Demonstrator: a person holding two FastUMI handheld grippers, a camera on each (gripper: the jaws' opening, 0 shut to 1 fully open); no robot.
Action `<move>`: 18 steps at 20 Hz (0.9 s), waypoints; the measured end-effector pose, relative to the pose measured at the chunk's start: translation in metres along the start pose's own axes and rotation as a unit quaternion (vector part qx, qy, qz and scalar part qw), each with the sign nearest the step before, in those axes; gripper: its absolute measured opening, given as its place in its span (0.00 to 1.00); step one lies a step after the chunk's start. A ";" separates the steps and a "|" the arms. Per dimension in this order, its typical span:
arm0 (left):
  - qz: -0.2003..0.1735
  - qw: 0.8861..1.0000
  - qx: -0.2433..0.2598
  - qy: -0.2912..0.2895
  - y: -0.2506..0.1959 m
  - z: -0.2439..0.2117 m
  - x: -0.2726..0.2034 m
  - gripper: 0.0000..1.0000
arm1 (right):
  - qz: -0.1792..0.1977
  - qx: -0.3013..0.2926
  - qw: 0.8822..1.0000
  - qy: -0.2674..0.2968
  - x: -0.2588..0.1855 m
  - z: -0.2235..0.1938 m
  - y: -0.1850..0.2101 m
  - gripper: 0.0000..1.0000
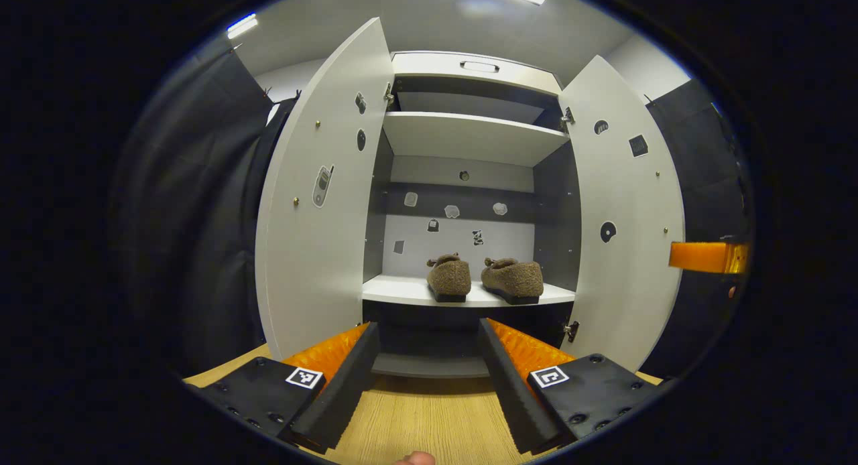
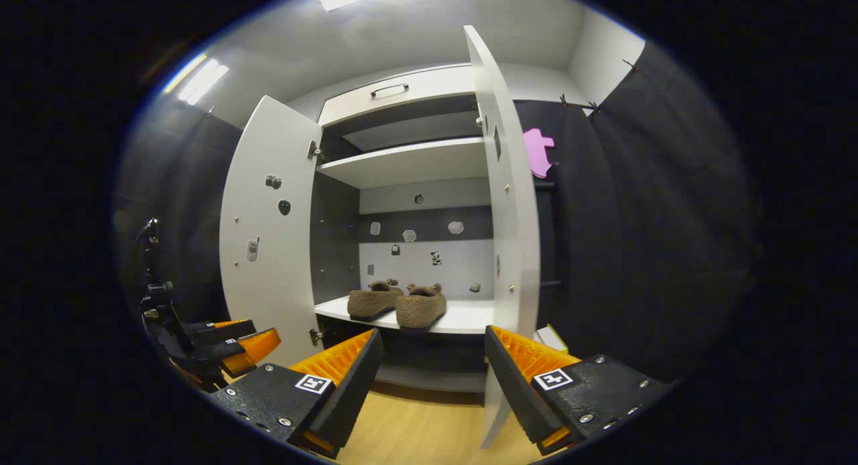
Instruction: Grab one shoe with the right hand and put it into the shoe cabinet, grab the other shoe with the left hand and put it into the shoe cabinet; then close the right door with the right hand and the left door with the left hand.
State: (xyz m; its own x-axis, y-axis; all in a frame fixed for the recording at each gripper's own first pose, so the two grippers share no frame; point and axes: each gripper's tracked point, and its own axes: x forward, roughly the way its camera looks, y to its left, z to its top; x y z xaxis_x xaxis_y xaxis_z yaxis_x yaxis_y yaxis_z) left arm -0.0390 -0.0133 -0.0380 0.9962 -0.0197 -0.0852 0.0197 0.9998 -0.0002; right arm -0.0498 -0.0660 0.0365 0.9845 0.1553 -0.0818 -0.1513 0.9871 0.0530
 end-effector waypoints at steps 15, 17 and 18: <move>0.028 0.999 0.012 0.012 0.029 -0.011 0.001 0.97 | -0.173 0.014 0.982 -0.078 0.017 0.116 -0.179 0.93; 0.032 0.999 0.006 0.016 0.032 -0.013 0.001 0.97 | -0.172 0.002 0.983 -0.071 0.032 0.113 -0.181 0.98; 0.036 0.999 0.005 0.018 0.035 -0.014 0.001 0.97 | -0.170 -0.005 0.983 -0.070 0.037 0.112 -0.179 0.98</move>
State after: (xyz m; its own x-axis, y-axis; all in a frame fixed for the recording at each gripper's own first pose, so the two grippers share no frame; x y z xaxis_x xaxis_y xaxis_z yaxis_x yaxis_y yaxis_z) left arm -0.0384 0.0220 -0.0526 0.9914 0.0531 -0.1199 -0.0512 0.9985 0.0181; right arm 0.0241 -0.2416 0.1356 0.9809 -0.1896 0.0446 0.1880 0.9815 0.0371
